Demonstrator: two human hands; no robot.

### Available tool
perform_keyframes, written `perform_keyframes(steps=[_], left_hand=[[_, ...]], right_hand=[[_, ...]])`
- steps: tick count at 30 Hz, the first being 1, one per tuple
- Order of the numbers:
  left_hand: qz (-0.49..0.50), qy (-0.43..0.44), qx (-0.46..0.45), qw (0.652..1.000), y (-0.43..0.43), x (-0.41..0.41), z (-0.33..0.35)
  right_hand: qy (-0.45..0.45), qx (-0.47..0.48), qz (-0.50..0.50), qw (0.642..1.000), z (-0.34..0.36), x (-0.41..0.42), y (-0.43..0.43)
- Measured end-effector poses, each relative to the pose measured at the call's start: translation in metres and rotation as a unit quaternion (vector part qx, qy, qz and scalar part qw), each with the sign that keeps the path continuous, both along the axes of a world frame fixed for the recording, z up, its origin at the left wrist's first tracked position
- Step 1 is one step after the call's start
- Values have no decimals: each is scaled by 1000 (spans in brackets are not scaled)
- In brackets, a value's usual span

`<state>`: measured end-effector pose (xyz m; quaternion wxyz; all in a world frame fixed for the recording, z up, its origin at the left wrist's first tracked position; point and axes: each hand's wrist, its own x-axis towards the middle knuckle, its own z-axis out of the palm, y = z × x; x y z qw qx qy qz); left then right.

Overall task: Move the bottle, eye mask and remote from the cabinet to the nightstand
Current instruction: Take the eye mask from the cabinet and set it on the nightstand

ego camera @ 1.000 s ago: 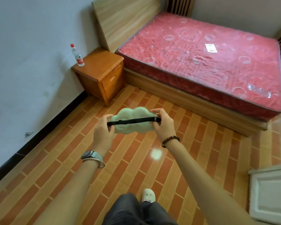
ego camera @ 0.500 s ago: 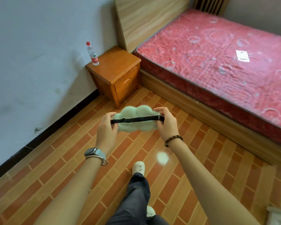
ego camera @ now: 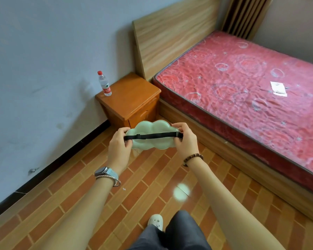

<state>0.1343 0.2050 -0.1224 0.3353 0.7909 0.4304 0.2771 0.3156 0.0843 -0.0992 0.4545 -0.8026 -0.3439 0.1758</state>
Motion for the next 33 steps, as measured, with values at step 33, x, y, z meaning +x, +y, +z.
perform_keyframes(steps=[33], left_hand=[[209,11,-26,978,239,197,-31]], right_hand=[[16,-27,208,978,-21,234,327]])
